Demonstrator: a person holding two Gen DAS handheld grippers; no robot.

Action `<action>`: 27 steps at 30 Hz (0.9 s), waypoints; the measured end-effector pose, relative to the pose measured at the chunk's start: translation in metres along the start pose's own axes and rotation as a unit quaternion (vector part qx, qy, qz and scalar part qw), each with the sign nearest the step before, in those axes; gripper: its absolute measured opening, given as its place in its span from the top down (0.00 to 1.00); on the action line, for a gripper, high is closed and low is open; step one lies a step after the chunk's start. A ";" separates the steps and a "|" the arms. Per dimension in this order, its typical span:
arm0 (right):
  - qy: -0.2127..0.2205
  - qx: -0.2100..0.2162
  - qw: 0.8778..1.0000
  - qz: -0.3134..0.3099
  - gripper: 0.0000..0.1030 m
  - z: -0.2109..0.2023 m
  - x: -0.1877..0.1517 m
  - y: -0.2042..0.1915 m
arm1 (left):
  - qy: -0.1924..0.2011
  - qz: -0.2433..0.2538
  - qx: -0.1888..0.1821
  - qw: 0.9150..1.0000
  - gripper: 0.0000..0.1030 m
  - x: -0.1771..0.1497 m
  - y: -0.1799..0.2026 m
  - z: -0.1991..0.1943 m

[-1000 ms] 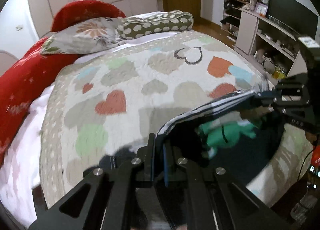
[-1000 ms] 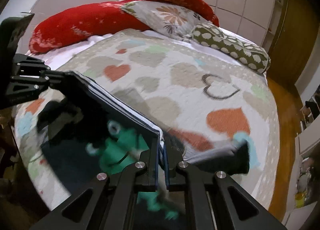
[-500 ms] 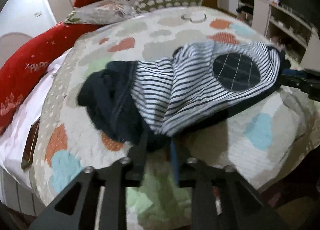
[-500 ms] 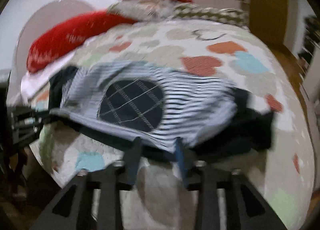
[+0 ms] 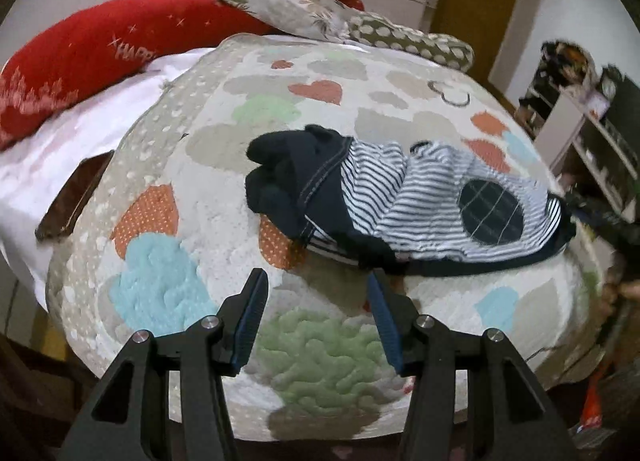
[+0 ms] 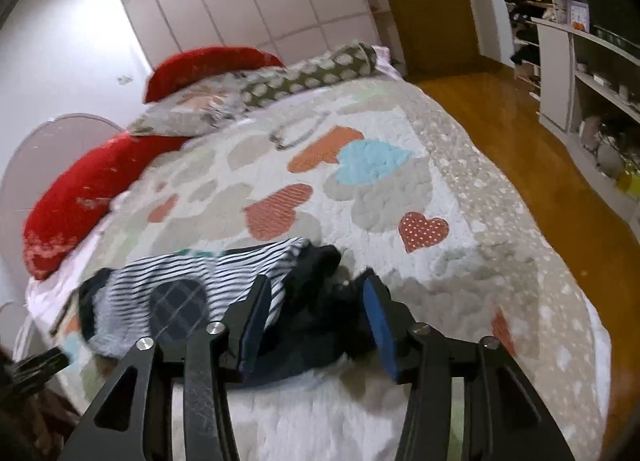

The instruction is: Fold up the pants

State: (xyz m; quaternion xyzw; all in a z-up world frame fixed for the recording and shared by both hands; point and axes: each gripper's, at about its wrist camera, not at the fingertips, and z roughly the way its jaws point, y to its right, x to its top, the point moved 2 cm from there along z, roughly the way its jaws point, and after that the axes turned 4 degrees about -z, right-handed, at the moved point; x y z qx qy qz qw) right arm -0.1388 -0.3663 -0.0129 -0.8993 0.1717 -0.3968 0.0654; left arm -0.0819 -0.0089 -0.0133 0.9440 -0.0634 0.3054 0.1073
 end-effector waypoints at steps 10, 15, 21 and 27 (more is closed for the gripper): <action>-0.051 -0.009 0.997 -0.056 0.79 0.047 0.010 -0.022 | -0.012 -0.024 -0.020 0.999 0.50 -0.003 -0.002 0.002; 0.006 0.001 0.999 -0.039 0.93 -0.003 0.016 -0.017 | -0.011 -0.025 -0.026 0.999 0.50 -0.004 0.000 0.001; 0.018 -0.121 0.992 -0.025 0.93 -0.036 -0.007 0.017 | -0.025 -0.034 -0.034 0.999 0.50 -0.006 0.001 0.007; 0.018 0.012 1.000 -0.008 0.36 -0.032 0.022 0.015 | -0.037 -0.044 -0.054 0.997 0.50 -0.007 0.007 0.013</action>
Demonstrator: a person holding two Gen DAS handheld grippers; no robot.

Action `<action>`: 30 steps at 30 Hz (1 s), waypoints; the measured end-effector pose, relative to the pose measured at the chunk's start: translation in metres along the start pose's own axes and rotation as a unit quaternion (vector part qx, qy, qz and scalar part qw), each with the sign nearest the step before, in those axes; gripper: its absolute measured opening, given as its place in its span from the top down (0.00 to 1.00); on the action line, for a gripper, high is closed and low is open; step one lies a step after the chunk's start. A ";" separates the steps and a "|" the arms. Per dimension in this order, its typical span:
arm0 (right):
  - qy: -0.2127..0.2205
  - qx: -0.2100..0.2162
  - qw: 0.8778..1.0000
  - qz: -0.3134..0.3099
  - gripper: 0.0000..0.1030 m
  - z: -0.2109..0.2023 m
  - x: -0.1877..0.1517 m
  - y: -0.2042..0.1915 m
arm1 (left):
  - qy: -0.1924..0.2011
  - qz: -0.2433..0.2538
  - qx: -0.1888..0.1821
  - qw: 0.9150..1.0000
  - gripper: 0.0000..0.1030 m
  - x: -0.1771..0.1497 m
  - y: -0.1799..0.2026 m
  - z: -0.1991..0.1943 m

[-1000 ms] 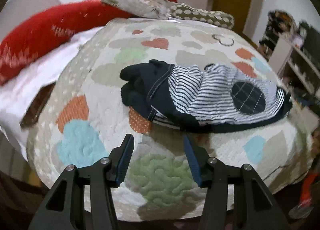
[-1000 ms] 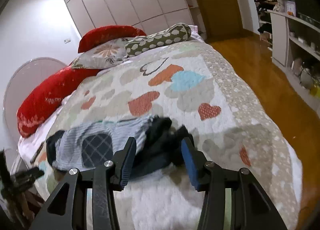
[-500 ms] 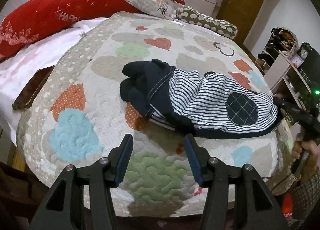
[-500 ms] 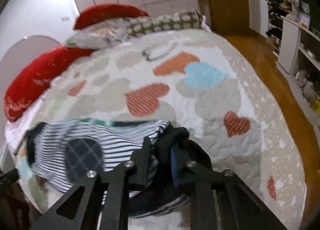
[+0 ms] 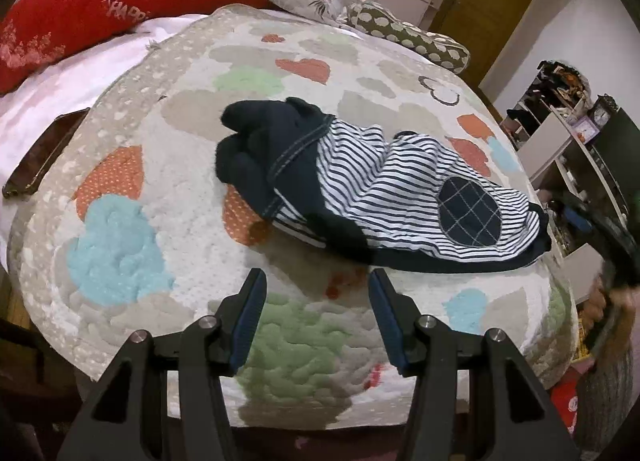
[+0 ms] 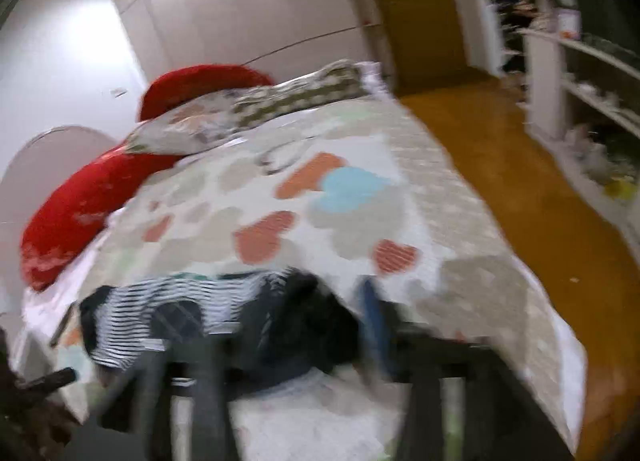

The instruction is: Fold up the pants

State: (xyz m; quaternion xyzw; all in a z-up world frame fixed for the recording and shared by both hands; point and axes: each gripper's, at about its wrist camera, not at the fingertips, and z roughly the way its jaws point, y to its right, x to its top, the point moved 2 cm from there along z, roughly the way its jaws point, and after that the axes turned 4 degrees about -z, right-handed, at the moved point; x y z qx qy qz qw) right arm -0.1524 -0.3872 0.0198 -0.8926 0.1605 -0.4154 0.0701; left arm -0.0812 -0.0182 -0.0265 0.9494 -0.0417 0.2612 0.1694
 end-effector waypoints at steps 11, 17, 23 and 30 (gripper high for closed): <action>-0.153 0.074 0.986 -0.008 0.87 0.091 0.014 -0.020 | 0.007 0.010 0.001 1.000 0.48 0.000 0.000 -0.003; -0.087 0.112 0.988 0.055 0.87 0.026 0.022 -0.010 | -0.001 0.010 -0.007 1.000 0.48 0.001 0.003 0.001; -0.103 0.027 0.991 0.082 0.80 0.025 -0.006 0.029 | -0.007 0.019 -0.002 1.000 0.48 0.000 0.010 0.004; -0.053 0.055 0.988 0.136 0.25 0.024 -0.026 0.045 | -0.011 0.010 -0.003 1.000 0.47 0.001 0.009 0.008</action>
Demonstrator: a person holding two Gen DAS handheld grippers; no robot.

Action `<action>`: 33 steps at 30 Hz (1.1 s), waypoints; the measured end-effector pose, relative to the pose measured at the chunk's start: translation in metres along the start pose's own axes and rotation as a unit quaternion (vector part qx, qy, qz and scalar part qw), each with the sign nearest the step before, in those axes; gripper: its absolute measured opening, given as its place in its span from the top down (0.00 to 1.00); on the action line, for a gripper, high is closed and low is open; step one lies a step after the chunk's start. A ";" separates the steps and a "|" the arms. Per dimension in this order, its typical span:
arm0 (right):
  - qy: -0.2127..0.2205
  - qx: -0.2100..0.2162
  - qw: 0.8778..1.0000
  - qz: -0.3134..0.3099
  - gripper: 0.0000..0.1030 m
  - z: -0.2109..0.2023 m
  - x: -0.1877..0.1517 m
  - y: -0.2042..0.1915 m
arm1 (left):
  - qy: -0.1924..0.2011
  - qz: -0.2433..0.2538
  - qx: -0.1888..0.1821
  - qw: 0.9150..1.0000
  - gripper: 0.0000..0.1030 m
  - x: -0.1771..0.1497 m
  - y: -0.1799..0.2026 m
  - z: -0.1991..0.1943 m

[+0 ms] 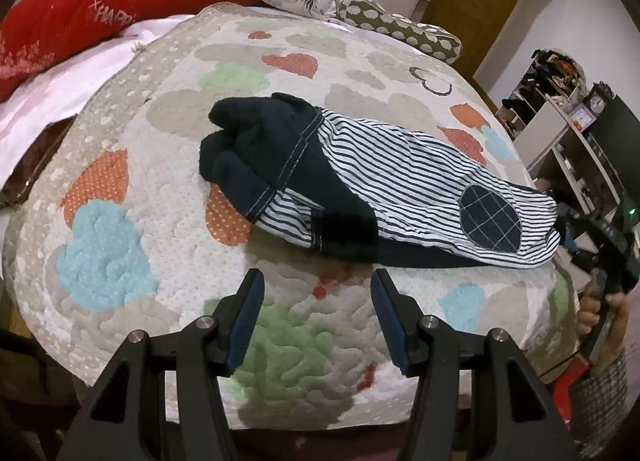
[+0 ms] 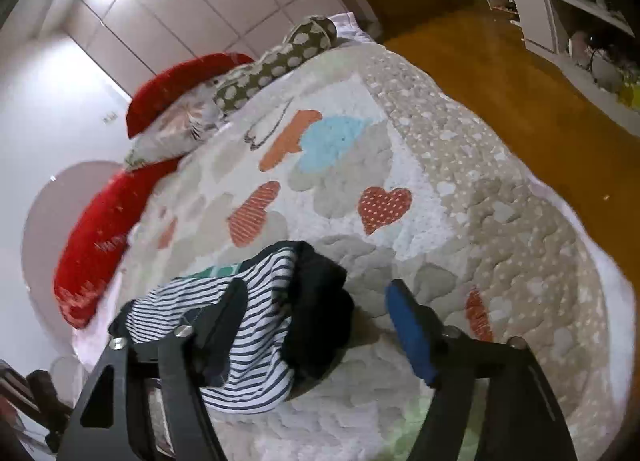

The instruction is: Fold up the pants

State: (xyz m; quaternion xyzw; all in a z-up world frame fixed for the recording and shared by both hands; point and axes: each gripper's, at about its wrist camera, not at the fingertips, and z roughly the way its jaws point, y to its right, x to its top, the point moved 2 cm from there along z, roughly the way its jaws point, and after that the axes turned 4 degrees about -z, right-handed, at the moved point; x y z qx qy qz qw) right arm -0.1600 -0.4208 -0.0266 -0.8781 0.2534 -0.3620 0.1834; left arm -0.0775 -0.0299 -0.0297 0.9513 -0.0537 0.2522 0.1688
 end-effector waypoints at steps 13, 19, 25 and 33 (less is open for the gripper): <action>-0.013 0.026 1.000 0.006 0.83 0.024 -0.001 -0.009 | 0.029 -0.026 0.025 0.999 0.46 0.017 -0.013 -0.014; -0.012 -0.024 1.000 0.004 0.82 0.017 0.002 0.005 | 0.046 -0.024 0.033 0.998 0.31 0.044 -0.003 -0.007; -0.019 -0.038 0.999 0.008 0.80 0.028 -0.009 0.013 | 0.006 -0.046 0.016 0.999 0.57 0.077 -0.001 0.038; -0.020 -0.033 0.999 0.011 0.78 0.031 -0.011 0.019 | -0.041 -0.073 0.052 0.995 0.91 0.059 -0.006 0.046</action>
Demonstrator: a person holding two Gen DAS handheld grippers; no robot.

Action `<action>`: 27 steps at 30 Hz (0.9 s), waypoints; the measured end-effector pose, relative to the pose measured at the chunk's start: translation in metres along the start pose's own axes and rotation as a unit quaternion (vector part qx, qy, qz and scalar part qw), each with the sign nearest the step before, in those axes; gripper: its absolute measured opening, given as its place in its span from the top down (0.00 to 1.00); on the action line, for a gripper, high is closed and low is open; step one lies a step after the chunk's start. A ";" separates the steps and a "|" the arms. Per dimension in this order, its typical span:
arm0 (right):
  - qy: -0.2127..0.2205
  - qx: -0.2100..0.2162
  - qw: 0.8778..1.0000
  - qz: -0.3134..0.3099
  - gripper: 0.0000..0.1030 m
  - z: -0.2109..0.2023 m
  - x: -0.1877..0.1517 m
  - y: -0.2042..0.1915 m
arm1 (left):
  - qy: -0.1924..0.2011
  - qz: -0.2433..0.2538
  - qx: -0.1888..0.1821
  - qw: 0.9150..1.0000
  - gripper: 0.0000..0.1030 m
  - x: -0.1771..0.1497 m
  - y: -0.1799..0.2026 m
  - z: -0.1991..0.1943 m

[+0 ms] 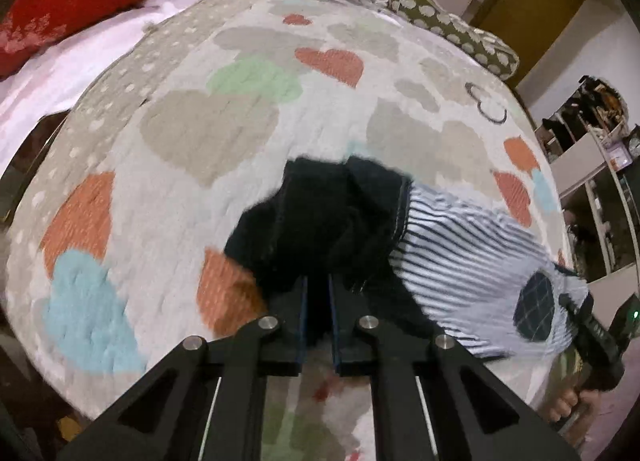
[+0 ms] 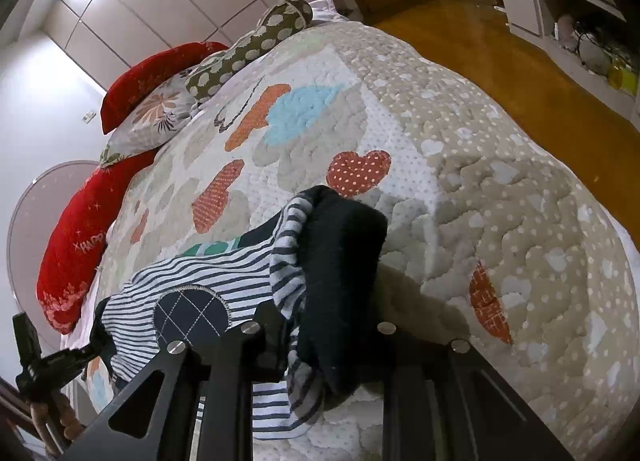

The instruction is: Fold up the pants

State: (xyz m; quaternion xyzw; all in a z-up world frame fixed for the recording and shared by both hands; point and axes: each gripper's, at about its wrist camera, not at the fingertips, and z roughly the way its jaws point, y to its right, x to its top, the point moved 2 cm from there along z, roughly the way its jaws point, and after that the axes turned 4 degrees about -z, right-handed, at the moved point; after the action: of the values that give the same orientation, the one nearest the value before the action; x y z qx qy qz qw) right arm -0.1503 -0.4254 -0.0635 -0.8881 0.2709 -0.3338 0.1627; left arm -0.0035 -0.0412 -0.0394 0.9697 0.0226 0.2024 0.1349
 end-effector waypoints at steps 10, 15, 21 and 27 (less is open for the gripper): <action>0.018 -0.009 1.000 -0.001 0.60 -0.008 -0.006 -0.003 | -0.017 -0.059 -0.002 0.998 0.38 -0.014 -0.029 0.008; 0.088 -0.048 0.995 0.029 0.39 -0.057 -0.012 0.004 | -0.012 -0.105 -0.020 0.994 0.36 -0.031 -0.053 -0.009; 0.113 -0.033 0.993 0.024 0.39 -0.084 -0.027 -0.014 | 0.026 -0.065 -0.023 0.997 0.35 -0.037 -0.034 -0.032; 0.049 0.110 0.990 -0.079 0.39 -0.044 -0.017 -0.112 | 0.053 -0.011 -0.128 0.990 0.31 -0.003 0.024 -0.030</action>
State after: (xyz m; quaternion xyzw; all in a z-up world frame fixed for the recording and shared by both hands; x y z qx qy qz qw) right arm -0.1488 -0.3304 0.0123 -0.8659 0.1698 -0.4164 0.2189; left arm -0.0187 -0.0573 -0.0072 0.9321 0.0140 0.2537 0.2583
